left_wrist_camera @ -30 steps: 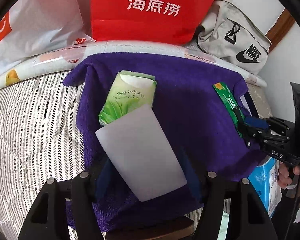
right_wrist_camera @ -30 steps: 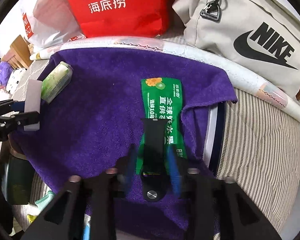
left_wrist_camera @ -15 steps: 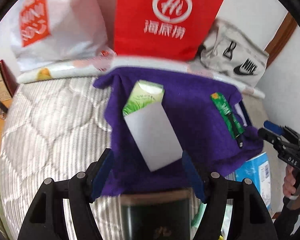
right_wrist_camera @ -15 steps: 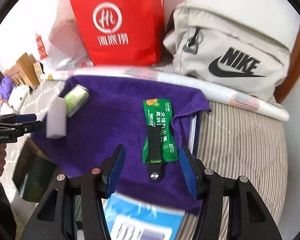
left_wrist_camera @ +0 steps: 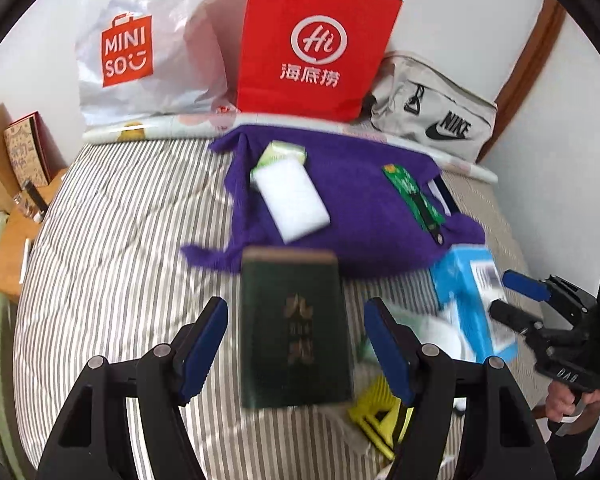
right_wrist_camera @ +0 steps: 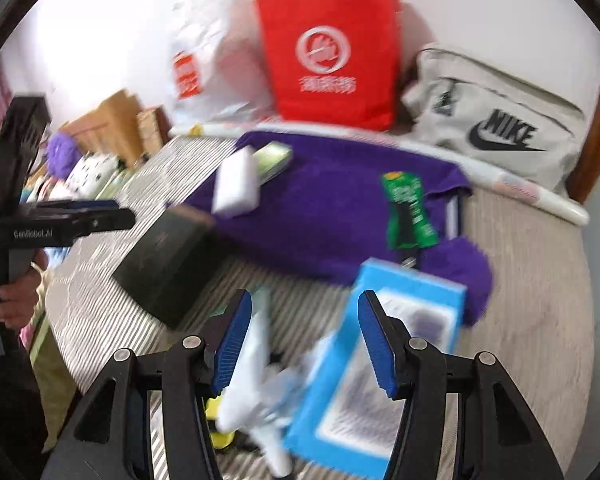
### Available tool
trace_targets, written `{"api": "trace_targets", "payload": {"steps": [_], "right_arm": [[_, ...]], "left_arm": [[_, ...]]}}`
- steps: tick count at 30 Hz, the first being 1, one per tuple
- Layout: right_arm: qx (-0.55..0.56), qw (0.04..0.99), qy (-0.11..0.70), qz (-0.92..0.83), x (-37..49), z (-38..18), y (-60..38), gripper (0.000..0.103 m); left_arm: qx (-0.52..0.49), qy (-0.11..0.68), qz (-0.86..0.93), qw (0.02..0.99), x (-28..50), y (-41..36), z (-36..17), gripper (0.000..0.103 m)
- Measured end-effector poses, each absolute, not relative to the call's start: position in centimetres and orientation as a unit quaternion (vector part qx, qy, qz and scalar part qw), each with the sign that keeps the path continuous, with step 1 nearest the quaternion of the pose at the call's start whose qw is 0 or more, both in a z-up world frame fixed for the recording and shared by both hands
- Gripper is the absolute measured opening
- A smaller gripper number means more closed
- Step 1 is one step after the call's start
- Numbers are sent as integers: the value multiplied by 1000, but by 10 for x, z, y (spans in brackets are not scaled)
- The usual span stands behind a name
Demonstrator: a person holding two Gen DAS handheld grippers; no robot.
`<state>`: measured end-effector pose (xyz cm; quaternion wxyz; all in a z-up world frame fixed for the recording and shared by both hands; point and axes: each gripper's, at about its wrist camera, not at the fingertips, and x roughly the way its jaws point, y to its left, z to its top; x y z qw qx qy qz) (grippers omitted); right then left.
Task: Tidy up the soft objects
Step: 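Release the sponge on the towel and move both tools back toward the remaining items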
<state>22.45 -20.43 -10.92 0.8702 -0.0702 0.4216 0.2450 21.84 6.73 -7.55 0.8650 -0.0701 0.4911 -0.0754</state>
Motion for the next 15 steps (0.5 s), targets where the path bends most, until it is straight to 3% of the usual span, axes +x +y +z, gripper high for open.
{"api": "trace_targets", "payload": {"steps": [11,13,15], "right_arm": [[-108,852,451,243,191,-155,-175,53],[-111,851,454,238,192,-160,-173,43],[-119,849,455,239,192,-165,-169,7]], "left_arm": [[-76,485,-79,867,164,75,-92,69],[-84,485,-81,867,161,78,-95,69],[-93,484,-83,866,158,79,-98,69]]}}
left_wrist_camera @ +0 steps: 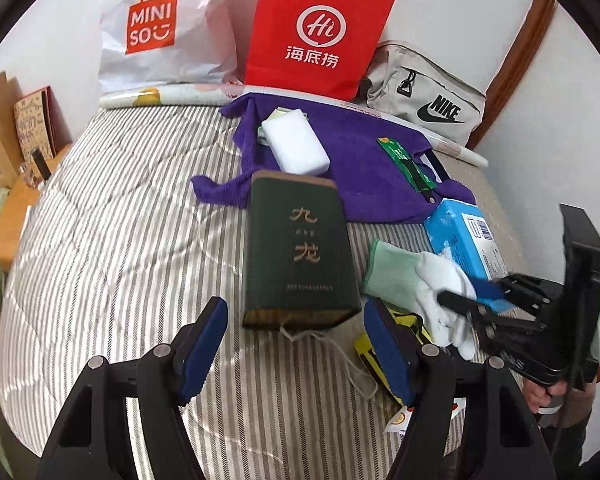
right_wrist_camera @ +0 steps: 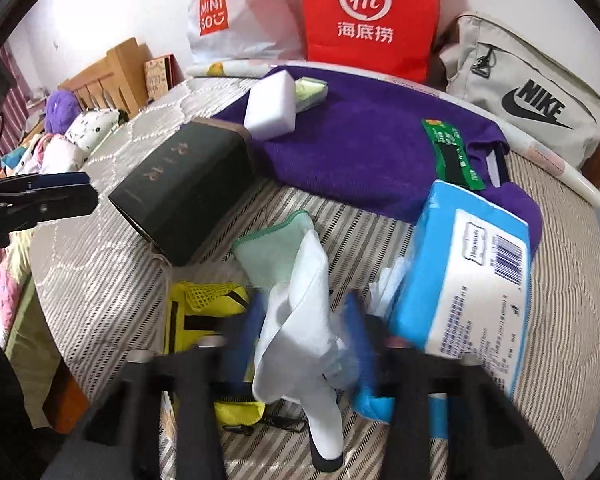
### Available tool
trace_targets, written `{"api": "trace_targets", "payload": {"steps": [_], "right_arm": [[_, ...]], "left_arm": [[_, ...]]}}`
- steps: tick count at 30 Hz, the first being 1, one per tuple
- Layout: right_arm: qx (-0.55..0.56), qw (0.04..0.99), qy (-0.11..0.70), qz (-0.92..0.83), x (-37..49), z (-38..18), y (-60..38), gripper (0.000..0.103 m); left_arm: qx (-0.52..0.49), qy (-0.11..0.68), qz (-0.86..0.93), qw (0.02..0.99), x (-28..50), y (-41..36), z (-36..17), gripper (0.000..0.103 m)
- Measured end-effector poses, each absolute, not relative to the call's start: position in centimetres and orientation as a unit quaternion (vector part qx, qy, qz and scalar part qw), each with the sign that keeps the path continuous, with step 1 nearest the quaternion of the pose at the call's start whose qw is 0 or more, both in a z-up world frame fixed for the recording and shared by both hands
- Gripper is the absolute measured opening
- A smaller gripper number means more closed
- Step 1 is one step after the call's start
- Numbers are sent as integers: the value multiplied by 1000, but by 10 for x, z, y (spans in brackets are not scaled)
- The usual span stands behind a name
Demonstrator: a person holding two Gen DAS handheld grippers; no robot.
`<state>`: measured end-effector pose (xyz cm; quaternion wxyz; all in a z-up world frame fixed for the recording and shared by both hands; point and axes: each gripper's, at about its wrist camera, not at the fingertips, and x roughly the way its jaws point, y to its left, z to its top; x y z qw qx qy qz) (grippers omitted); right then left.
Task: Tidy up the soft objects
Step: 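Release the sponge on the towel and move both tools back toward the remaining items, then grasp the white mint-cuffed glove with the right tool while the left tool grasps the orange-print snack packet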
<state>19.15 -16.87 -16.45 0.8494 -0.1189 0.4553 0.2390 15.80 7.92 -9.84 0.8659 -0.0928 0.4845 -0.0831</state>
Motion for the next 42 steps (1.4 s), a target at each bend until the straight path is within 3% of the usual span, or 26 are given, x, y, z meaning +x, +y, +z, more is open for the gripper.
{"api": "trace_targets", "payload": {"steps": [11,24,42], "right_arm": [[-8,882,382,276,176,-104,-188,7],[3,915,319,248,110,-55,-247,7],[-33,886,419,197,92,-167,-280,7]], "left_arm": [[-111,488,-91,861,145,84,-107,69],[-99,487,-101,862,121,62,-106,69],[-31,489,-198,849,74,-15,-133,71]]}}
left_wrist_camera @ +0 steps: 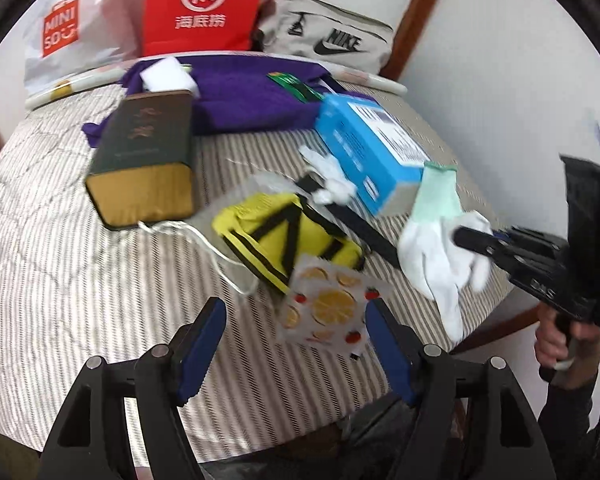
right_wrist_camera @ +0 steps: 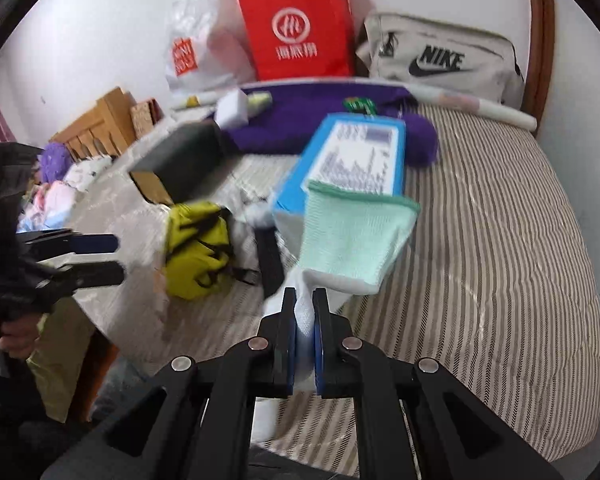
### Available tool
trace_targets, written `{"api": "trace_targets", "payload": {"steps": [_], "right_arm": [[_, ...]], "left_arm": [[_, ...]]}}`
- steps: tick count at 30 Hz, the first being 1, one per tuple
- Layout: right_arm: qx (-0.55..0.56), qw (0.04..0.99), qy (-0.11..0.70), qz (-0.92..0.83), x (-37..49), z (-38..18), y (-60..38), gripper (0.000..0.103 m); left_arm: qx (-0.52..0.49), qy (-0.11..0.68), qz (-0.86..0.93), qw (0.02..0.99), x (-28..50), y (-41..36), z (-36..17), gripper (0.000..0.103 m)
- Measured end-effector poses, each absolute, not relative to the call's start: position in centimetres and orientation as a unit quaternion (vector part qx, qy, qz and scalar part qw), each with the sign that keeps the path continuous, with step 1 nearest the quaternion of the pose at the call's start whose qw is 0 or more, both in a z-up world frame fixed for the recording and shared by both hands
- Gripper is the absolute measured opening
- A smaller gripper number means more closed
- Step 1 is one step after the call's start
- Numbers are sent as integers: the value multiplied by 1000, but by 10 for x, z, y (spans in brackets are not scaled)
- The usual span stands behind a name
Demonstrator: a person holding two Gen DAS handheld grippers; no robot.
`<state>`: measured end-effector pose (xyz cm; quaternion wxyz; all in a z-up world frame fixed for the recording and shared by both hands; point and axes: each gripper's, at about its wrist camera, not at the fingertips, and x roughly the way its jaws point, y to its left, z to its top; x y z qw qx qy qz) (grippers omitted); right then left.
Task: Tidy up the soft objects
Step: 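Grasp the white mint-cuffed glove with the right tool while the left tool grasps the orange-print snack packet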
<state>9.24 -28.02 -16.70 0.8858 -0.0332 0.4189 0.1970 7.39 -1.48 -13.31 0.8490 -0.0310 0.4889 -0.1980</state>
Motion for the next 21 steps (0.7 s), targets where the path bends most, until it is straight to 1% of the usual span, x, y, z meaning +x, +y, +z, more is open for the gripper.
{"api": "trace_targets", "payload": {"steps": [8,10,11,12,13,14,15,16,17,18,21], "right_arm": [[-13,883,435,175,96,-183,-304,9],[-10,881,441,172,95,-186,-309,13],[-8,880,443,170,95,-187,-311,22],[-4,880,445,169,95,-188,-312,37],[2,879,447,167,95,-189,-314,45],[6,878,448,167,95,-189,-314,57],[12,878,447,168,95,-189,-315,61],[17,879,445,168,95,-189,-315,63],[22,879,446,168,97,-190,-314,69],[29,876,450,169,99,-192,-313,72],[28,870,466,161,108,-200,-303,72]], "left_arm": [[12,492,-217,843,73,-42,-153,71],[18,495,-215,842,75,-46,-159,71],[23,496,-214,841,76,-49,-162,71],[30,497,-211,841,77,-52,-165,71],[34,497,-208,842,78,-55,-167,71],[39,494,-203,844,78,-56,-168,71],[46,491,-197,847,79,-58,-170,71],[49,487,-195,850,78,-59,-170,71],[50,484,-193,852,78,-58,-171,70],[49,482,-192,853,78,-57,-171,65],[47,479,-187,857,77,-51,-168,50]]}}
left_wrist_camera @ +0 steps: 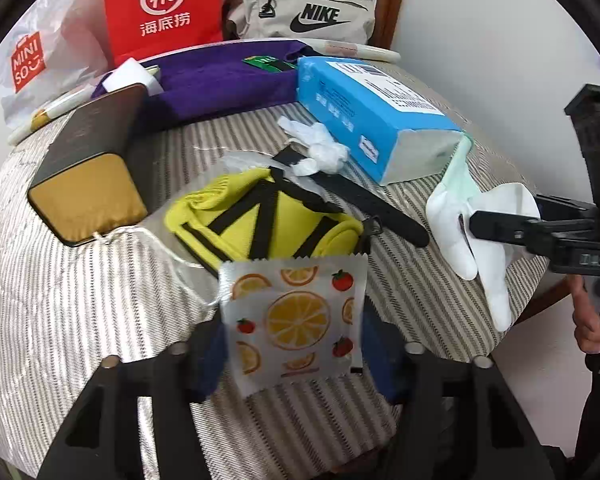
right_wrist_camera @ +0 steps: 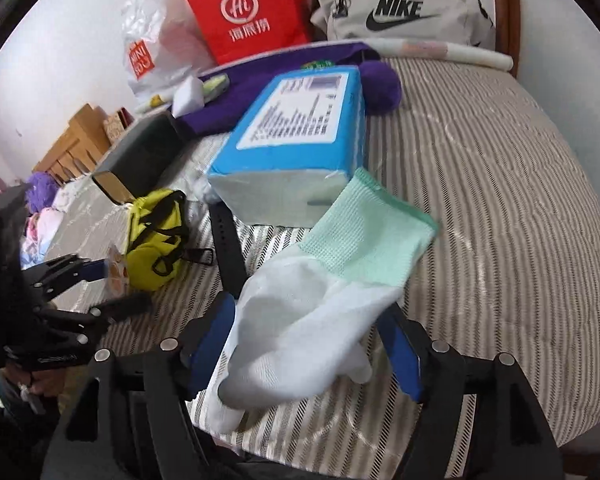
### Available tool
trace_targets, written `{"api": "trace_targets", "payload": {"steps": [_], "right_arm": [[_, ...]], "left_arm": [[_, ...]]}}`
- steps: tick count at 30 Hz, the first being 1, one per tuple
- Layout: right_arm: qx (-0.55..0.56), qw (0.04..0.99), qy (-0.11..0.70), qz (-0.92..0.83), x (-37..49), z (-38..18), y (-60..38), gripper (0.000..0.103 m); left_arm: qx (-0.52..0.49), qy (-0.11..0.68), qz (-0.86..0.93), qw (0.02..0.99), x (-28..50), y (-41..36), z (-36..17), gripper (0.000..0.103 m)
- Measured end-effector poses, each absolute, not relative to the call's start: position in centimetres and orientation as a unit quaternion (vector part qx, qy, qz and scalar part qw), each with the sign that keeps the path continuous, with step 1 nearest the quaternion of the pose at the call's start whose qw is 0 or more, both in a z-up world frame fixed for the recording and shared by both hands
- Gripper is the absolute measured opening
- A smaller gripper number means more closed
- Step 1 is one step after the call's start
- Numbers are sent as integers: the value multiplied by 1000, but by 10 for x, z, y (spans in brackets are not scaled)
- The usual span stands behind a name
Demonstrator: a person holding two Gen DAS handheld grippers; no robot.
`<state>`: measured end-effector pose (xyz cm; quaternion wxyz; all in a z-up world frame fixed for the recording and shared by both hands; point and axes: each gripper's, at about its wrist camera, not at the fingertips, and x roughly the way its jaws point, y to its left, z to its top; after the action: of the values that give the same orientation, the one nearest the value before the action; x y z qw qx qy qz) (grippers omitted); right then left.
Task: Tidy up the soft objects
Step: 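Grasp the white mint-cuffed glove with the right tool while the left tool grasps the orange-print snack packet, then lift the glove and snack packet and carry both toward the purple towel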
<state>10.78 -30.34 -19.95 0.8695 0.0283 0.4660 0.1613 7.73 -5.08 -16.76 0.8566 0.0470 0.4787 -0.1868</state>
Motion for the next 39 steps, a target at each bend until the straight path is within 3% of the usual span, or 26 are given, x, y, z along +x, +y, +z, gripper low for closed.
{"api": "trace_targets", "payload": {"steps": [10,13,18,21,39], "right_arm": [[-23,881,460,109,115,-214,-278,74],[-50,889,443,104,110,-216,-272,62],[-48,892,434,115,103,-213,-277,18],[-48,891,434,123,98,-213,-276,13],[-8,875,440,203,69,-191,-272,11]], "left_arm": [[36,465,-143,873,71,-13,-153,43],[18,462,-124,878,73,5,-149,43],[-18,463,-105,880,75,34,-147,43],[-21,482,-71,873,81,46,-158,43],[-41,496,-62,865,89,55,-163,43]]}}
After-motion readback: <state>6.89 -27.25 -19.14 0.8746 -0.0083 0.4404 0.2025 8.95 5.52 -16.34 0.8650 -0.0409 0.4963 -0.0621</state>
